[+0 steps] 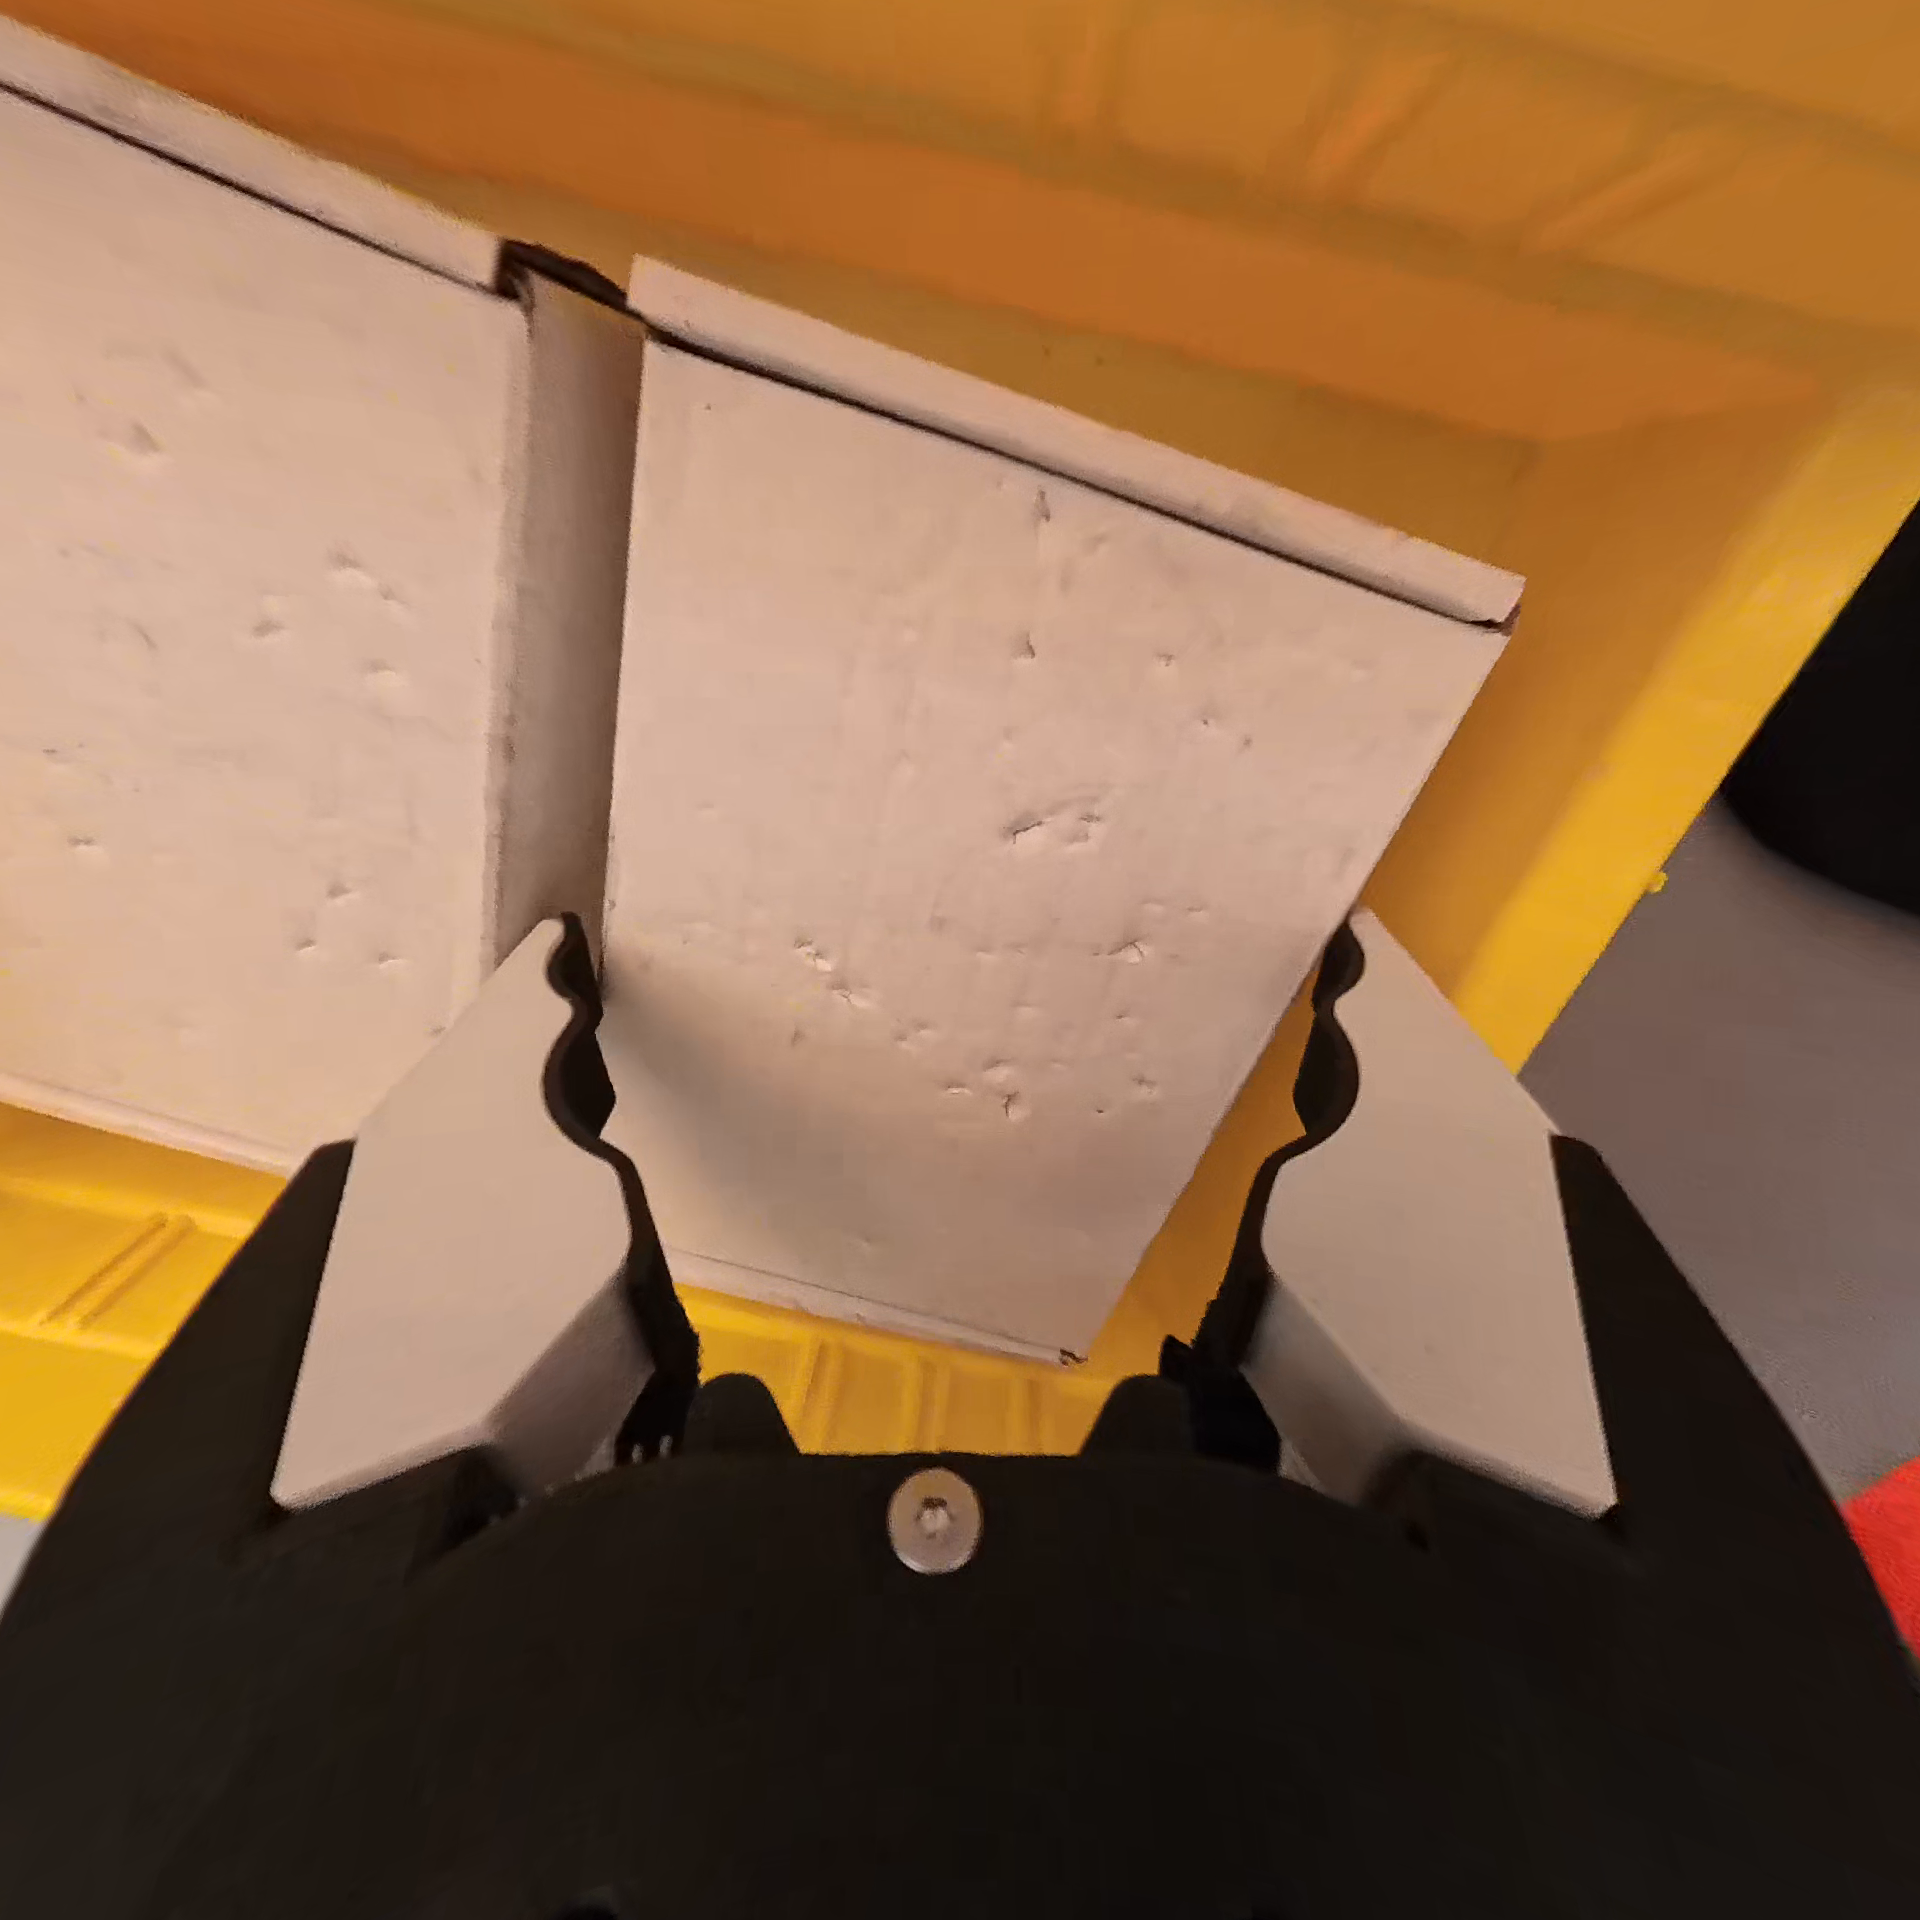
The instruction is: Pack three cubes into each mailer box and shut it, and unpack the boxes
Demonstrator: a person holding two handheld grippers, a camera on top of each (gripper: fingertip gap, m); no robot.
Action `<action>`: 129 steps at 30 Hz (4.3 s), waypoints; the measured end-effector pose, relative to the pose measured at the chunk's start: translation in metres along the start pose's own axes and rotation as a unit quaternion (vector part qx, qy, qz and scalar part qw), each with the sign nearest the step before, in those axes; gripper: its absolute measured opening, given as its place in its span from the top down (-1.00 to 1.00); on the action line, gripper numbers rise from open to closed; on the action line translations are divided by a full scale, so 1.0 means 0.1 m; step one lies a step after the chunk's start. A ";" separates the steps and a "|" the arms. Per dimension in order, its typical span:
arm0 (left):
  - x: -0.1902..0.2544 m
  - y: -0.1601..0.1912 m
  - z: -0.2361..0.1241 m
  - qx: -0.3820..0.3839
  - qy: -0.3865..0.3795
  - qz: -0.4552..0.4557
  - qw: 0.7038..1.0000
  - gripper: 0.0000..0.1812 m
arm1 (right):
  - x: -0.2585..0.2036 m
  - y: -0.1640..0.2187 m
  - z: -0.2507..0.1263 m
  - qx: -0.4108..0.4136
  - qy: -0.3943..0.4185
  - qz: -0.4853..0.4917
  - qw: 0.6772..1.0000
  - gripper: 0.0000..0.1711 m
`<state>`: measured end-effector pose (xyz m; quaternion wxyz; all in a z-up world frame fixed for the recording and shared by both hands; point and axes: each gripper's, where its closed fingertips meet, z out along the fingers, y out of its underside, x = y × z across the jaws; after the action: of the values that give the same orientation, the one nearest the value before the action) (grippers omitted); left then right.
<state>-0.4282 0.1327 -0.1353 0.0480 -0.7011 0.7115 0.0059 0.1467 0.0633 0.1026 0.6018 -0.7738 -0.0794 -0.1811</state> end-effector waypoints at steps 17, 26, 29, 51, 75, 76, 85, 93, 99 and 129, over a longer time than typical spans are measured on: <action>-0.15 0.17 -0.36 -0.086 -0.131 -0.011 0.988 -0.44 | -0.05 -0.02 -0.06 0.001 -0.018 -0.008 1.000 -0.24; -0.16 -0.16 -1.17 -0.082 -0.180 -0.023 0.980 -0.43 | -0.14 -0.19 -0.20 0.033 -0.040 -0.005 0.999 -0.24; -0.02 -0.59 -1.33 -0.053 -0.165 -0.006 0.985 -0.43 | -0.36 -0.38 -0.32 0.074 -0.063 -0.043 0.994 -0.24; 1.32 -2.91 0.04 -0.006 0.036 0.099 0.994 -0.42 | -2.54 1.16 -1.61 0.102 -0.333 -0.244 0.905 -0.26; 1.51 -3.16 -0.42 0.236 0.180 -0.003 0.955 -0.29 | -2.94 1.36 -0.87 0.047 -0.201 -0.446 0.871 0.26; 1.53 -3.14 -0.58 0.288 0.193 -0.012 0.938 -0.29 | -2.92 1.37 -0.87 0.048 -0.204 -0.445 0.871 0.26; 1.45 -2.72 -0.52 0.440 -0.124 0.091 0.884 -0.41 | -2.81 1.33 -0.85 0.015 -0.256 -0.400 0.880 0.26; 1.32 -2.96 -0.13 0.427 -0.221 0.150 0.864 -0.13 | -2.76 1.33 -0.81 -0.014 -0.295 -0.400 0.868 0.25; 1.34 -2.99 -0.07 0.447 -0.170 0.128 0.869 -0.05 | -3.06 0.76 -1.21 0.131 -0.352 -0.304 0.875 0.23; 1.25 -3.03 -0.11 0.466 -0.155 0.096 0.866 0.16 | -3.26 0.74 -1.22 0.165 -0.320 -0.367 0.858 0.87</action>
<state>-0.1278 0.0020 -0.1157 0.4783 -0.5156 0.6782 -0.2132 -0.1511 -0.0422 -0.0607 0.5517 -0.5933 -0.5746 -0.1157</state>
